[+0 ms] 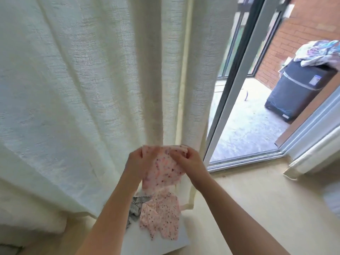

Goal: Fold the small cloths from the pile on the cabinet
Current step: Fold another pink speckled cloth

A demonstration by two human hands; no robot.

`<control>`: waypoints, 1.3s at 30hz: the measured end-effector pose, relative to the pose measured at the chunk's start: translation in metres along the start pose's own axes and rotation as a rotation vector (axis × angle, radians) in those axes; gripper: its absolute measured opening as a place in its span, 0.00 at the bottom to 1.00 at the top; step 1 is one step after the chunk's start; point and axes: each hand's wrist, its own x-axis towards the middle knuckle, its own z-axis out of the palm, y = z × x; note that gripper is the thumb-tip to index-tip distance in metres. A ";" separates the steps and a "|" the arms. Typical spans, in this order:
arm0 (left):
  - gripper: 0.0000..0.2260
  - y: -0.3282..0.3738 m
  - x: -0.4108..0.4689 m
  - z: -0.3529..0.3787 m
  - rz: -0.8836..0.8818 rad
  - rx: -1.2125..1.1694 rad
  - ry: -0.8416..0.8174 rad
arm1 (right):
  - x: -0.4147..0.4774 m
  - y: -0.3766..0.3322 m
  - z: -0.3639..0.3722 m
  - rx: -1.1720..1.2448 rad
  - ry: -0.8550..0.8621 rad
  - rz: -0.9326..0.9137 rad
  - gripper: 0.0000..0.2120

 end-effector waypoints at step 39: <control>0.09 0.198 -0.042 0.873 -0.091 -0.113 -0.404 | -0.027 0.033 -0.889 0.015 0.498 0.245 0.06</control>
